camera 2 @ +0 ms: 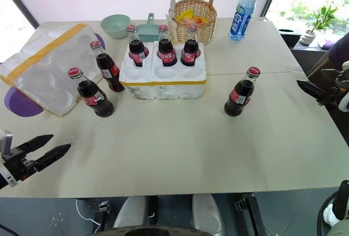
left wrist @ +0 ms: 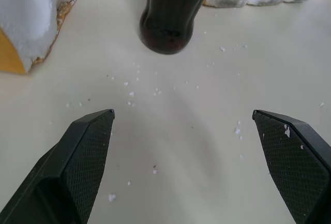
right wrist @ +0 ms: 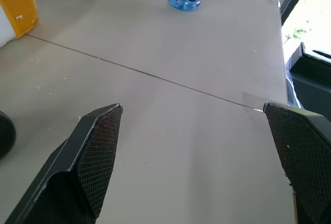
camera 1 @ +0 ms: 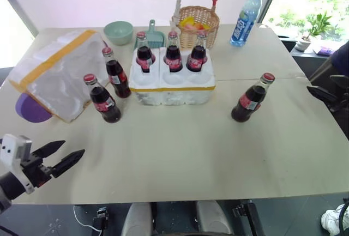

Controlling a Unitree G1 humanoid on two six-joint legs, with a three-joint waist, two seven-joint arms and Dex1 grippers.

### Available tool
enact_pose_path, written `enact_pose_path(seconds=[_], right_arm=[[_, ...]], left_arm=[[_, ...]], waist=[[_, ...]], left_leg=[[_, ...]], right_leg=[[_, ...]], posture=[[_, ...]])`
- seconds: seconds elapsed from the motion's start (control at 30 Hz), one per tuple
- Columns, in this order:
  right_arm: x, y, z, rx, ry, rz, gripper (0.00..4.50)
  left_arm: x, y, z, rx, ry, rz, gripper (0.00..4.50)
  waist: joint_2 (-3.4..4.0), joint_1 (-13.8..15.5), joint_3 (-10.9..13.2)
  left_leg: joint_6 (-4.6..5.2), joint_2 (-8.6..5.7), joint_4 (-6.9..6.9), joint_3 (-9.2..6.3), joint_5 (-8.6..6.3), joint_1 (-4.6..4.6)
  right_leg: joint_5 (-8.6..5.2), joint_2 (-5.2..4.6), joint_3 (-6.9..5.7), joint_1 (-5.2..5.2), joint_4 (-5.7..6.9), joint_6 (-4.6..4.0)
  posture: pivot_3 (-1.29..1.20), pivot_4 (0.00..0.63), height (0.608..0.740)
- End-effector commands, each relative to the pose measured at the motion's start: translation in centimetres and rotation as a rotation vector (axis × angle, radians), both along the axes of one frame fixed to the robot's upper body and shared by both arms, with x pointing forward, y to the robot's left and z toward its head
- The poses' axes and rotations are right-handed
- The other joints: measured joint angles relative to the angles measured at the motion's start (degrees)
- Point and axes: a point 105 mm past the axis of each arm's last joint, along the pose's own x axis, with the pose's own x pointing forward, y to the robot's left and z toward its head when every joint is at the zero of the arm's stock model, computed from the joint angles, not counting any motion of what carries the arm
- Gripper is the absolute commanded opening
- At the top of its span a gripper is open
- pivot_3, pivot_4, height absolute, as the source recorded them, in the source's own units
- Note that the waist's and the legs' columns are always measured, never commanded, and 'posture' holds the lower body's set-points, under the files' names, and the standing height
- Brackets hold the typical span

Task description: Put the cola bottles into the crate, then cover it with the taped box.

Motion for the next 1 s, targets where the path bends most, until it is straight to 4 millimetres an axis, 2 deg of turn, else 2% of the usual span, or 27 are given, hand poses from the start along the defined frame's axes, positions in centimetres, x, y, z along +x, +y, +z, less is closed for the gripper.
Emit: enact_pose_path(seconds=[0.03, 0.43, 0.53, 0.63, 0.7, 0.83, 1.0], right_arm=[[-0.4, -0.4, 1.4, -0.023, -0.044, -0.009, 4.50], [-0.4, -0.1, 0.9, 0.007, -0.021, 0.000, 4.50], [-0.1, 0.8, 3.4, 0.001, -0.023, 0.058, 4.50], [-0.4, 3.3, 7.1, -0.021, -0.022, 0.220, 4.50], [-1.0, 5.2, 9.1, -0.052, -0.020, 0.325, 4.50], [-2.2, 10.0, 13.5, -0.089, -0.039, 0.550, 4.50], [-3.6, 15.1, 16.5, -0.075, -0.035, 0.766, 4.50]], left_arm=[[0.2, 0.1, 0.6, 0.038, -0.024, -0.007, 4.48], [1.9, 0.6, 1.7, 0.043, -0.090, 0.040, 4.48], [3.4, 0.7, 3.1, 0.056, -0.174, 0.076, 4.48], [4.5, 0.1, 4.5, 0.016, -0.231, 0.070, 4.48], [5.0, -0.5, 4.5, 0.054, -0.234, 0.042, 4.48], [6.3, -2.0, 5.1, 0.075, -0.265, -0.012, 4.48], [7.4, -2.5, 5.3, 0.083, -0.290, -0.019, 4.48]], waist=[[0.00, -0.05, 0.00], [0.00, 0.00, -0.01], [0.01, -0.04, 0.00], [0.23, -0.04, 0.09], [0.30, -0.05, 0.14], [0.27, -0.04, 0.16], [0.26, 0.02, 0.18]], left_leg=[[0.00, 0.00, 0.00, 0.00, 0.00, 0.00], [0.00, 0.00, 0.01, 0.01, 0.00, 0.04], [0.00, -0.01, 0.03, 0.01, 0.00, 0.06], [0.00, -0.01, 0.07, 0.06, 0.00, 0.07], [0.00, -0.01, 0.03, 0.07, 0.00, 0.07], [0.01, 0.03, -0.09, 0.03, -0.01, 0.06], [0.01, 0.02, -0.03, 0.04, -0.01, 0.02]], right_leg=[[0.00, 0.00, 0.00, 0.00, 0.00, 0.00], [0.01, 0.02, 0.02, 0.02, 0.05, 0.02], [0.02, 0.03, 0.02, 0.03, 0.07, 0.03], [0.05, 0.03, 0.10, 0.02, 0.12, 0.09], [0.10, 0.02, 0.11, 0.00, 0.12, 0.18], [0.14, 0.09, 0.09, -0.07, 0.10, 0.25], [0.06, 0.00, 0.09, -0.09, 0.09, 0.10]], posture=[[0.00, 0.150, 0.740], [0.00, 0.150, 0.740], [0.00, 0.150, 0.740], [0.00, 0.150, 0.740], [0.00, 0.150, 0.740], [0.00, 0.150, 0.740], [0.00, 0.150, 0.740]])
